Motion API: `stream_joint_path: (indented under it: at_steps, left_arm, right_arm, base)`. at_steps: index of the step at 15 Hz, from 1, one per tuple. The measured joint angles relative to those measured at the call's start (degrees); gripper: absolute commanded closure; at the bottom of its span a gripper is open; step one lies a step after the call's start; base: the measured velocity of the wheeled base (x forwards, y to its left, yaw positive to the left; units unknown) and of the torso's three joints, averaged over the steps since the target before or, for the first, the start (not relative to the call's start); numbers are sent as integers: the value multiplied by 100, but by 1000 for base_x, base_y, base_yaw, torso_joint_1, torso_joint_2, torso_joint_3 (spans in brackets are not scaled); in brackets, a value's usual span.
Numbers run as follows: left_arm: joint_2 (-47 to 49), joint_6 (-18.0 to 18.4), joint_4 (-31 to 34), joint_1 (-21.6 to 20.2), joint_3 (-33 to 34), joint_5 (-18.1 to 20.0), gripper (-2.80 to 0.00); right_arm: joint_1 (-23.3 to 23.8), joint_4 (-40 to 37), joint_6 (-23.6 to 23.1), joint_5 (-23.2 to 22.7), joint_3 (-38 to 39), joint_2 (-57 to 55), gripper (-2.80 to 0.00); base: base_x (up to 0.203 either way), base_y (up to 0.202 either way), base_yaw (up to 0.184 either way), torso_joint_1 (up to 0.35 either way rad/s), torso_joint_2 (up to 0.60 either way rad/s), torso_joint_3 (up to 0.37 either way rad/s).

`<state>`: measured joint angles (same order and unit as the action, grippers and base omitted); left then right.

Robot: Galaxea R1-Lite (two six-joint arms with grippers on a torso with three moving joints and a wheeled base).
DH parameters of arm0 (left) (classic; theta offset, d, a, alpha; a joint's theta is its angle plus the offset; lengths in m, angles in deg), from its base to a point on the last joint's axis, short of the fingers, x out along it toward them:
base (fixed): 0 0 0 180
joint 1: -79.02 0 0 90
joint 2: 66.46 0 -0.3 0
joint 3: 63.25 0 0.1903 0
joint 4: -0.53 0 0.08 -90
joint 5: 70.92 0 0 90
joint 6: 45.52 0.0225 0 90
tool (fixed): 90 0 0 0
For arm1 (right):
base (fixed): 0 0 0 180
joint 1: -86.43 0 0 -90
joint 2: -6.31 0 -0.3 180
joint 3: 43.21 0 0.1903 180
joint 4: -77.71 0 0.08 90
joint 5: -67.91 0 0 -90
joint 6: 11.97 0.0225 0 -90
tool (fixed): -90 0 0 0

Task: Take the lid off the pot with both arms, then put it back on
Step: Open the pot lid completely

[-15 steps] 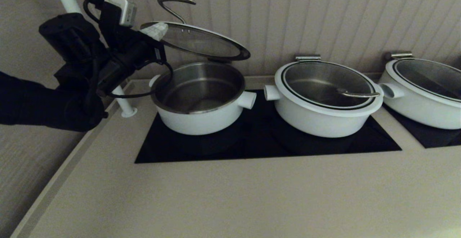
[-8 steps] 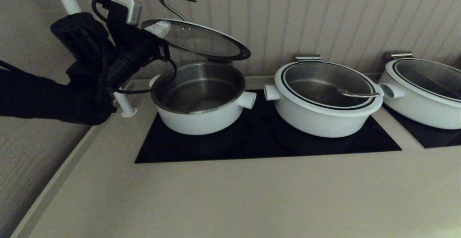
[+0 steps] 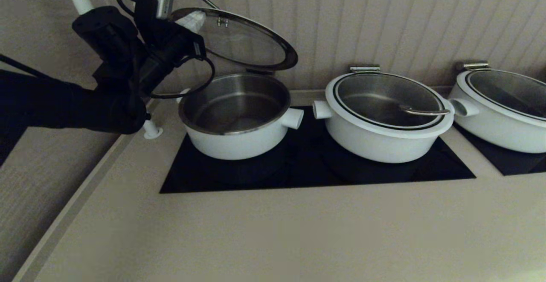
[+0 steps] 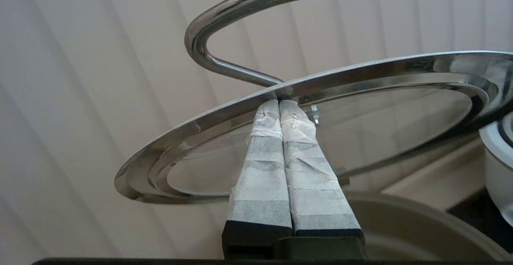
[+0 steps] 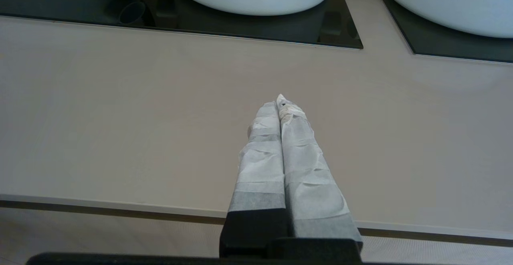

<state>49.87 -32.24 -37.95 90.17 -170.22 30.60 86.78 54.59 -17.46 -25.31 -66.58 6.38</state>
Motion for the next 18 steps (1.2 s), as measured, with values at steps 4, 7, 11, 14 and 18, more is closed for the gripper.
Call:
stream_joint_path:
  at_steps: [4, 7, 11, 14, 18]
  left_arm:
    - [180, -2, 43, -5, -424, -22, 0]
    - [274, -2, 35, 0, -551, 3, 0]
    - [387, 0, 68, 0, -809, 7, 0]
    - [503, 2, 68, 0, -1075, -6, 0]
    - [644, 2, 44, 0, -1311, -9, 0]
  right_arm:
    - [0, 0, -1, 1, 0, 0, 0]
    - [0, 0, 0, 2, 0, 0, 0]
    - [0, -2, 1, 0, 0, 0, 0]
    - [0, -2, 0, 0, 0, 0, 0]
    - [0, 0, 0, 0, 0, 0, 0]
  base:
    - [0, 0, 0, 0, 0, 0]
    - [0, 0, 0, 0, 0, 0]
    - [0, 0, 0, 0, 0, 0]
    - [0, 0, 0, 0, 0, 0]
    - [0, 0, 0, 0, 0, 0]
